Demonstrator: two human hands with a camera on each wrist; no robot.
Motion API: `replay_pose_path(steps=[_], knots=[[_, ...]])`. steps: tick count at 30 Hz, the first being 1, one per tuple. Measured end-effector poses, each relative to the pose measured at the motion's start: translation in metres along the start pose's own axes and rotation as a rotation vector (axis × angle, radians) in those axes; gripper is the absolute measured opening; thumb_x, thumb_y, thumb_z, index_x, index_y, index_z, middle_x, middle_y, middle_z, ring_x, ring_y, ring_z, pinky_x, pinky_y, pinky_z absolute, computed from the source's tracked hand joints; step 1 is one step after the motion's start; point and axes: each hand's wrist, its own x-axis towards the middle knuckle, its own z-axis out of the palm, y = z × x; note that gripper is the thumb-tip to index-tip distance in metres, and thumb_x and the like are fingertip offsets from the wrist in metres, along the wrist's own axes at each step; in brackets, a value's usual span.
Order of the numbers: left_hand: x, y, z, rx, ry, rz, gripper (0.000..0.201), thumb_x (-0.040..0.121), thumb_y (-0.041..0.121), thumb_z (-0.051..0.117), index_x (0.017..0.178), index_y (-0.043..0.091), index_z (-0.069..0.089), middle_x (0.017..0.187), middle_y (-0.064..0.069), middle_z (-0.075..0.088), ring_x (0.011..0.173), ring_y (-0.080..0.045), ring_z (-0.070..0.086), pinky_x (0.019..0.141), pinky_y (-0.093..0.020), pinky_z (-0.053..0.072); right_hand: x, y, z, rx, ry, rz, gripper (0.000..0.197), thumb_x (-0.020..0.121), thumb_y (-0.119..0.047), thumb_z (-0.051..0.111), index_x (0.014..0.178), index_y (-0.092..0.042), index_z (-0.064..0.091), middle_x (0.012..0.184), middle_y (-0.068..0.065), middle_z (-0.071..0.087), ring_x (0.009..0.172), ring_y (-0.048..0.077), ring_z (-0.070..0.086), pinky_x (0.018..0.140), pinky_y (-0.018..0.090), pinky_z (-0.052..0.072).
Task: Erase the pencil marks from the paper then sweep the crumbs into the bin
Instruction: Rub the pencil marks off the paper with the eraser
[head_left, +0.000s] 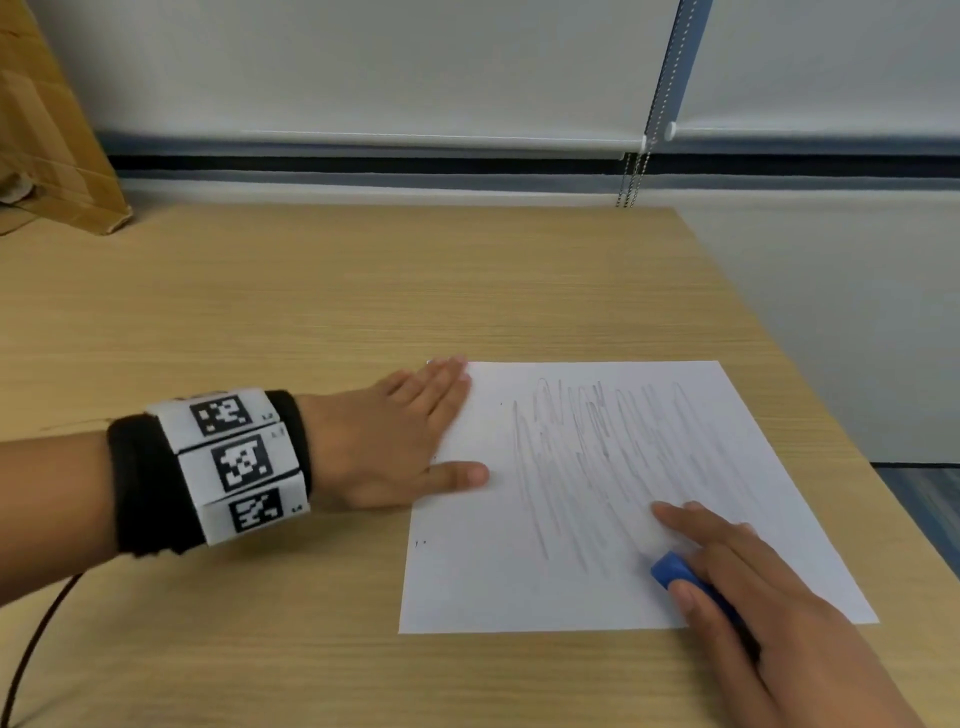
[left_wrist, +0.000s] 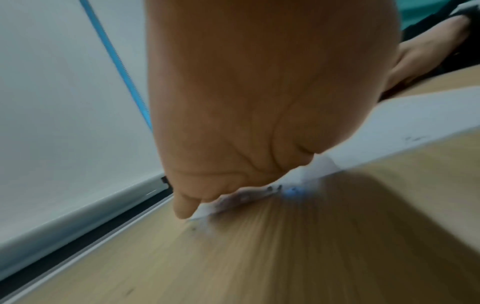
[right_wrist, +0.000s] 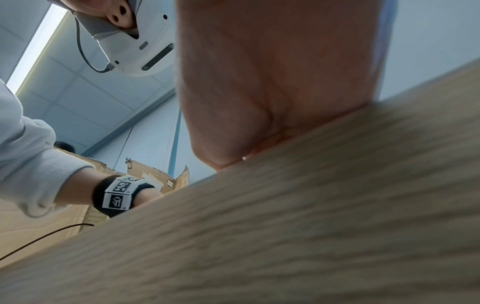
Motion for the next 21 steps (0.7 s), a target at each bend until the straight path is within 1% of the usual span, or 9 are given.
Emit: replay_pose_path(steps=[1,4,6,10,12,14,18,20,21], knots=[[0.000,0.005,0.000,0.024,0.012,0.041,0.096,0.077,0.076,-0.003,0.142,0.013,-0.035,0.149,-0.006,-0.042,0.141,-0.014,-0.033,0.121,-0.035,-0.008,0.000,0.000,0.000,-0.002,-0.001,0.001,0.046,0.097,-0.054,0.029,0.085,-0.028,0.065,0.136,-0.027,0.042,0.129,-0.016,0.032,0.109,0.007,0.018],[-0.004,0.032,0.003,0.059,0.043,0.284,0.089,0.085,0.074,0.002,0.143,0.018,-0.035,0.149,-0.001,-0.044,0.138,-0.009,-0.038,0.119,-0.035,-0.014,0.001,-0.002,-0.001,-0.007,0.002,0.007,0.045,0.096,-0.054,0.029,0.085,-0.029,0.065,0.135,-0.028,0.042,0.129,-0.017,0.032,0.108,0.006,0.018],[-0.003,0.036,0.005,0.054,0.025,0.329,0.086,0.086,0.073,0.002,0.143,0.019,-0.036,0.148,0.002,-0.045,0.136,-0.007,-0.039,0.118,-0.036,-0.016,0.001,-0.002,-0.001,-0.013,0.009,0.006,0.044,0.096,-0.053,0.030,0.085,-0.029,0.064,0.135,-0.028,0.043,0.128,-0.014,0.034,0.107,0.008,0.022],[0.007,0.000,-0.007,-0.036,-0.046,0.025,0.093,0.076,0.075,-0.005,0.141,0.015,-0.036,0.149,-0.003,-0.041,0.142,-0.015,-0.031,0.121,-0.039,-0.007,0.001,-0.002,-0.002,-0.027,0.008,0.005,0.035,0.094,-0.050,0.034,0.086,-0.031,0.063,0.136,-0.029,0.041,0.126,-0.010,0.037,0.104,0.011,0.027],[0.008,-0.013,-0.008,-0.031,-0.028,-0.058,0.100,0.072,0.076,-0.008,0.144,0.011,-0.032,0.152,-0.005,-0.038,0.144,-0.016,-0.028,0.121,-0.037,-0.006,0.000,-0.003,-0.002,-0.017,0.007,0.004,0.036,0.095,-0.051,0.033,0.086,-0.032,0.062,0.136,-0.028,0.042,0.126,-0.010,0.037,0.104,0.010,0.027],[-0.003,-0.006,0.001,0.023,0.005,0.029,0.098,0.075,0.077,-0.005,0.143,0.014,-0.034,0.150,-0.005,-0.041,0.142,-0.015,-0.031,0.121,-0.037,-0.006,0.001,-0.004,-0.003,-0.015,0.005,0.006,0.038,0.095,-0.053,0.031,0.087,-0.033,0.062,0.136,-0.029,0.042,0.126,-0.011,0.037,0.104,0.007,0.025],[-0.038,0.028,0.034,0.192,0.051,0.431,0.093,0.082,0.075,-0.001,0.145,0.014,-0.034,0.150,-0.003,-0.043,0.138,-0.011,-0.039,0.116,-0.043,-0.018,0.001,-0.002,-0.003,-0.001,-0.015,0.016,0.042,0.095,-0.055,0.029,0.087,-0.031,0.063,0.137,-0.028,0.042,0.126,-0.008,0.039,0.105,0.007,0.025],[-0.041,0.021,0.048,0.231,0.148,0.456,0.090,0.086,0.074,-0.004,0.146,0.015,-0.032,0.153,-0.003,-0.038,0.141,-0.013,-0.034,0.115,-0.049,-0.015,0.001,-0.003,-0.004,0.012,-0.010,0.012,0.043,0.096,-0.056,0.029,0.088,-0.030,0.063,0.137,-0.026,0.042,0.125,-0.006,0.041,0.104,0.011,0.028],[-0.040,0.013,0.049,0.217,0.179,0.386,0.087,0.087,0.074,-0.006,0.145,0.016,-0.034,0.154,-0.003,-0.038,0.142,-0.014,-0.033,0.116,-0.050,-0.012,0.002,-0.004,-0.005,0.012,-0.013,0.015,0.043,0.096,-0.056,0.029,0.089,-0.030,0.063,0.137,-0.026,0.042,0.125,-0.006,0.041,0.103,0.012,0.029]])
